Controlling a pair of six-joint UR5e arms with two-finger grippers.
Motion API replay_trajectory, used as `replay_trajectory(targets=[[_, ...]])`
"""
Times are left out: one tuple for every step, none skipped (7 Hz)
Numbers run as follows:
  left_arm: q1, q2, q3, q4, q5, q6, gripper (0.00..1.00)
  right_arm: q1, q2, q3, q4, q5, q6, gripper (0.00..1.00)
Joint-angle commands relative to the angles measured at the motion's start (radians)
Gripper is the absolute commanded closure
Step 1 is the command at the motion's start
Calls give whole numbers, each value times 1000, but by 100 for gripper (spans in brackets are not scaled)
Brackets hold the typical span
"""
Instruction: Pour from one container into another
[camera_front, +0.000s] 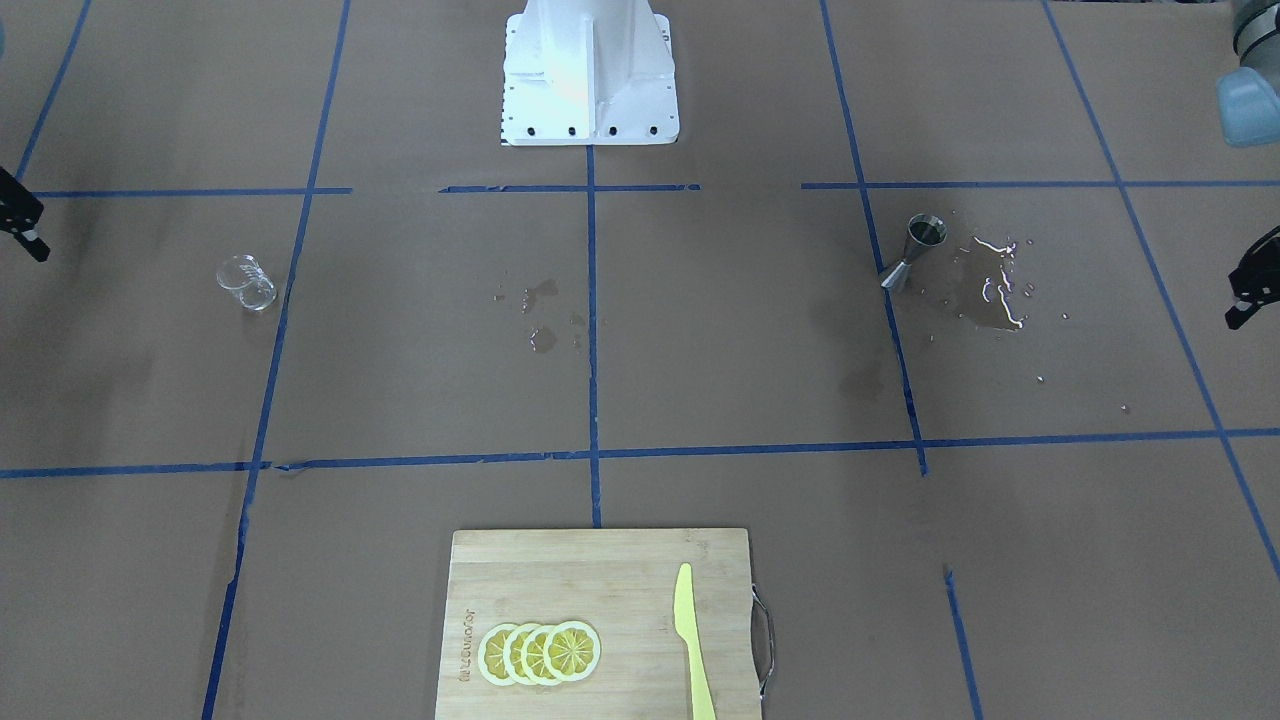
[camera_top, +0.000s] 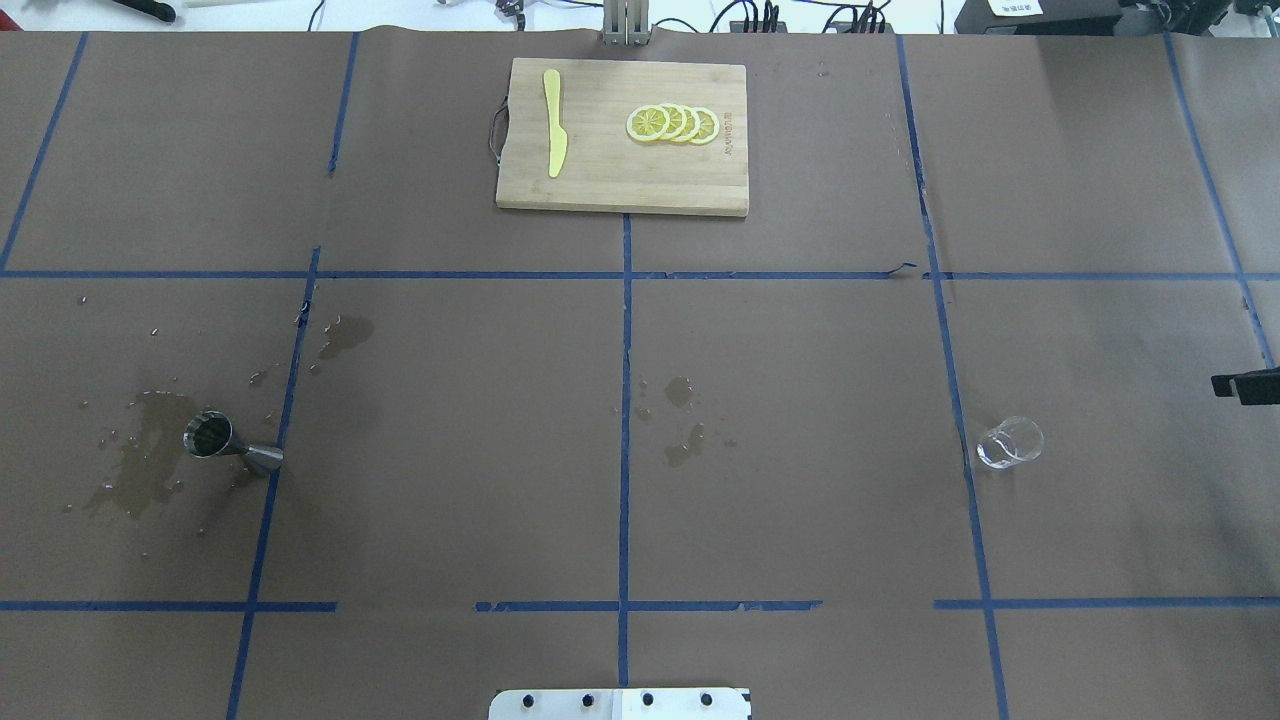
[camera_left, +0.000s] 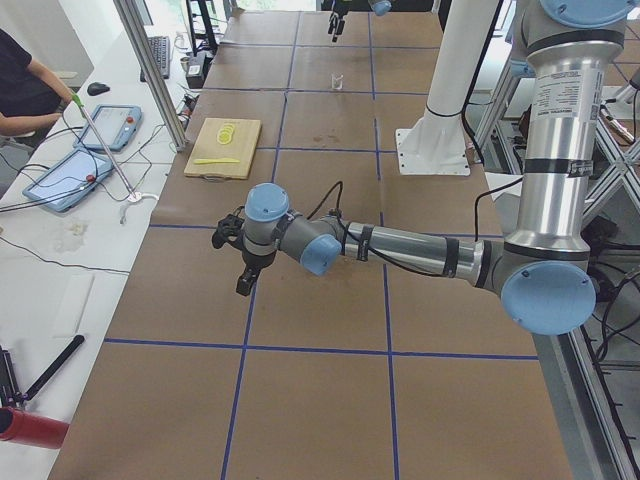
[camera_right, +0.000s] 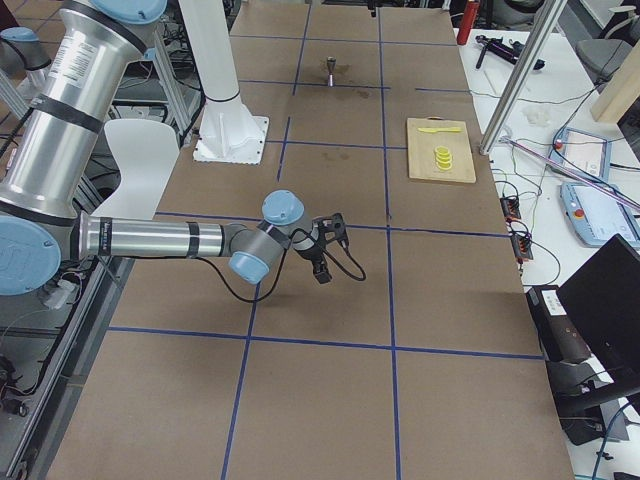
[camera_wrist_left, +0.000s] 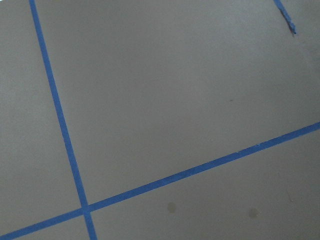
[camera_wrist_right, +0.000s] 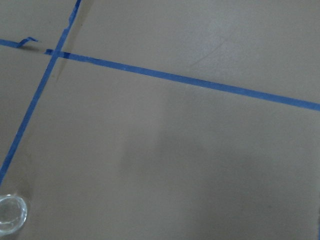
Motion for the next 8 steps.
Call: replay_trajectory(targets=[[-128,-94,-6,320,-3,212,0,197,117,-2,-367,121,-309,0],[-133,-79,-9,348,-12,227,0,285,146,-4,-526,191,-451,0],[-132,-51,3,335,-56,230,0,337,146,2,-631,240,-540,0],[-120,-15,-14,321,-68,225,0,350,148,2,-702,263,-546,0],[-115,2,-12,324,-72,227,0,348,177,7,-754,270,-547,0],[-101,48,-5,316,-74,231,0,344,185,7,-764,268,-546,0],[-80,49,-17,266,-72,230,0,335,195,7,-794,270,-546,0],[-80,50,-20,204,-71,227,0,338,227,7,-851,271,-546,0]])
